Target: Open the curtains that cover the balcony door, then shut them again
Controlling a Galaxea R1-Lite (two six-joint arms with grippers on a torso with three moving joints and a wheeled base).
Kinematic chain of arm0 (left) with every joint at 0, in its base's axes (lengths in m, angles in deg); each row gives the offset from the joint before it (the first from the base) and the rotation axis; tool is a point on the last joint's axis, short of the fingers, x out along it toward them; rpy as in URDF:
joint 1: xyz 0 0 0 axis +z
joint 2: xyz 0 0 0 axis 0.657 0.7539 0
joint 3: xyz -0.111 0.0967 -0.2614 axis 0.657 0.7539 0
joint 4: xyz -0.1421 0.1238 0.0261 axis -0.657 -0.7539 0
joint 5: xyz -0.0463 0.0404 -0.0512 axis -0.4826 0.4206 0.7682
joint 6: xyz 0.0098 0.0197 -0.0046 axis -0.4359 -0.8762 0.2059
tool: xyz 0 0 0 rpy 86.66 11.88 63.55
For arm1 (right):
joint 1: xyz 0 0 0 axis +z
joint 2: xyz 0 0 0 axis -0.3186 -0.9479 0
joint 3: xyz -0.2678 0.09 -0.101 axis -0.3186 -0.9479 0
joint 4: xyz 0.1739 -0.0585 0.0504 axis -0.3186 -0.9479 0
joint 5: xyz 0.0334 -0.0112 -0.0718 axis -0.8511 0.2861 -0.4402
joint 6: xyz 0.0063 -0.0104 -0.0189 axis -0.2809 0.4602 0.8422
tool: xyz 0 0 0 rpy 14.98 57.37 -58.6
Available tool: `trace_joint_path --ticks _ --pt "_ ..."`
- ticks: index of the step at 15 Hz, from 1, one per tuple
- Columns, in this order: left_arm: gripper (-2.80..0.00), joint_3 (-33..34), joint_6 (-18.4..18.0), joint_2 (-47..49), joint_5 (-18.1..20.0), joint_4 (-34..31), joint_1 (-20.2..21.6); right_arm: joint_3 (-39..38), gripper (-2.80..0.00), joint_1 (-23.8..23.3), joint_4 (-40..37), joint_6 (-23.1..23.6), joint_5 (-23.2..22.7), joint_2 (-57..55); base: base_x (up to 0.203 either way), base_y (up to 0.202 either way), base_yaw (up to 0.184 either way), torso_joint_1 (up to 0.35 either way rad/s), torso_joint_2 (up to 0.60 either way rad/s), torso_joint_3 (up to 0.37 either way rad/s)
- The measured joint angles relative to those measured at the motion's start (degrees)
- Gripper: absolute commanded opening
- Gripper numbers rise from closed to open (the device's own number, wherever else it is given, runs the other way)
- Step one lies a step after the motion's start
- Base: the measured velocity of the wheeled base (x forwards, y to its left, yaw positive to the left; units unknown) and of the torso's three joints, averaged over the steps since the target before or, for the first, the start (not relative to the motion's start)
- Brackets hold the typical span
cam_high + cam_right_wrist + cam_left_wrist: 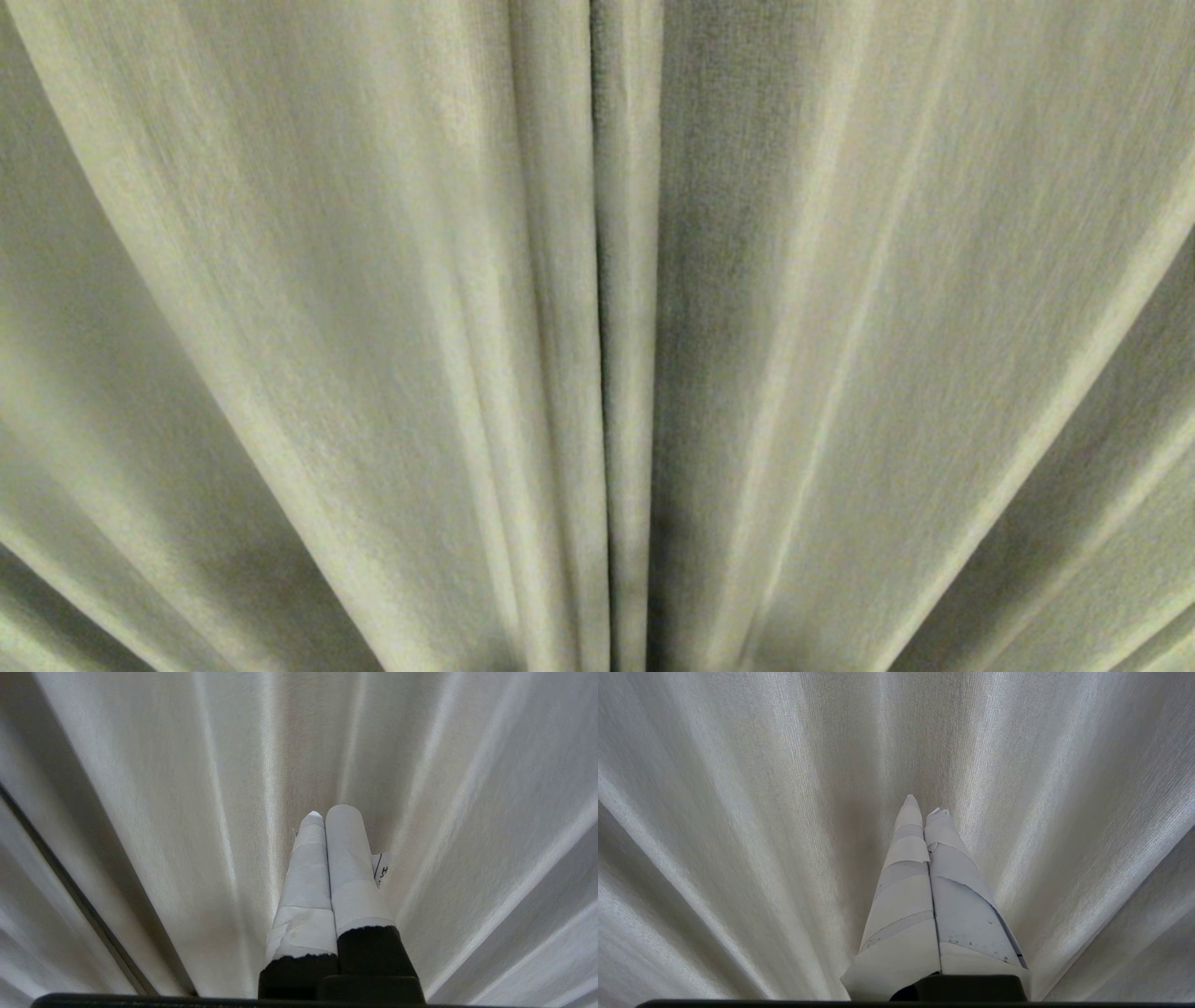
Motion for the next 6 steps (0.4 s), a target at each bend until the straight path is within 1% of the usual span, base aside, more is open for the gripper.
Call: trace_joint_path --ticks 1,6 --pt "-2.80 0.00 0.00 0.00 0.00 0.00 0.00 0.00 -2.80 0.00 0.05 -0.84 0.72 0.00 0.000 0.000 0.000 0.000 0.00 0.000" --pt "-2.80 0.00 0.00 0.00 0.00 0.00 0.00 0.00 -2.80 0.00 0.16 -1.83 0.80 0.00 0.000 0.000 0.000 0.000 0.00 0.000"
